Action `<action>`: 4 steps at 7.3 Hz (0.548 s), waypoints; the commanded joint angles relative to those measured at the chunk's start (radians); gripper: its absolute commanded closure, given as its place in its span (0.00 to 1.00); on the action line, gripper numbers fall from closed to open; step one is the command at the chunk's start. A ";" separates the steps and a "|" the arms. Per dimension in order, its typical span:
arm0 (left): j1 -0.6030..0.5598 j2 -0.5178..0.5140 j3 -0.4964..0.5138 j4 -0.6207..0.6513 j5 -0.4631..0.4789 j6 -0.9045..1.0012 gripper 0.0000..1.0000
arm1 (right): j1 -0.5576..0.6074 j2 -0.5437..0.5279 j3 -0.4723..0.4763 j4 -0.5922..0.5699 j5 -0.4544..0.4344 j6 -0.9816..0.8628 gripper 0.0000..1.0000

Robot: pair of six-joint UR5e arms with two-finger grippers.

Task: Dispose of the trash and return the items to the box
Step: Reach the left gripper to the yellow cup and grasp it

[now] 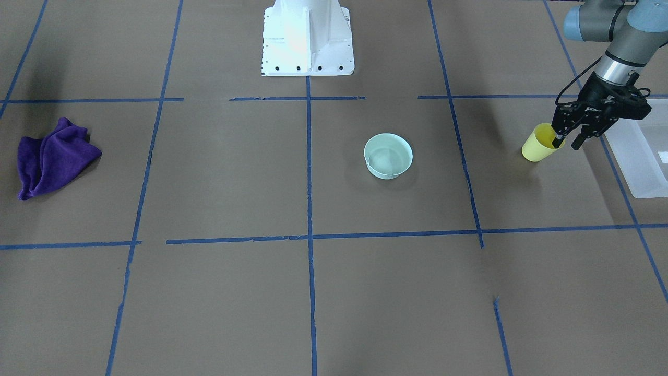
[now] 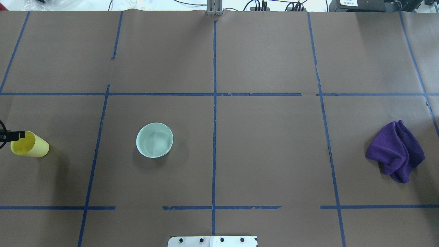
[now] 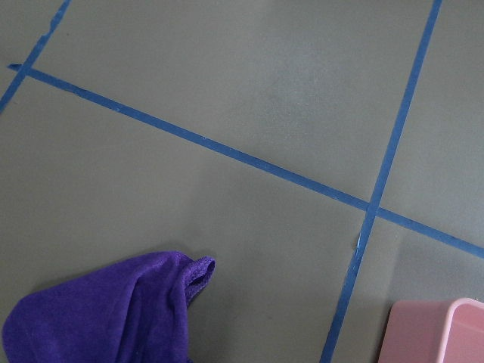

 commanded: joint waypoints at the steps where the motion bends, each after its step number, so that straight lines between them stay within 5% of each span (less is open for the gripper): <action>1: 0.030 0.016 0.005 -0.027 0.002 0.000 0.54 | 0.000 -0.002 0.000 0.000 0.000 -0.001 0.00; 2: 0.036 0.019 0.006 -0.033 0.000 0.001 0.88 | 0.000 -0.005 0.000 0.000 -0.001 -0.001 0.00; 3: 0.041 0.020 0.005 -0.035 0.000 0.001 1.00 | 0.000 -0.005 0.000 0.000 -0.001 -0.001 0.00; 4: 0.039 0.022 0.005 -0.048 0.000 0.025 1.00 | 0.000 -0.005 0.000 0.000 -0.001 -0.001 0.00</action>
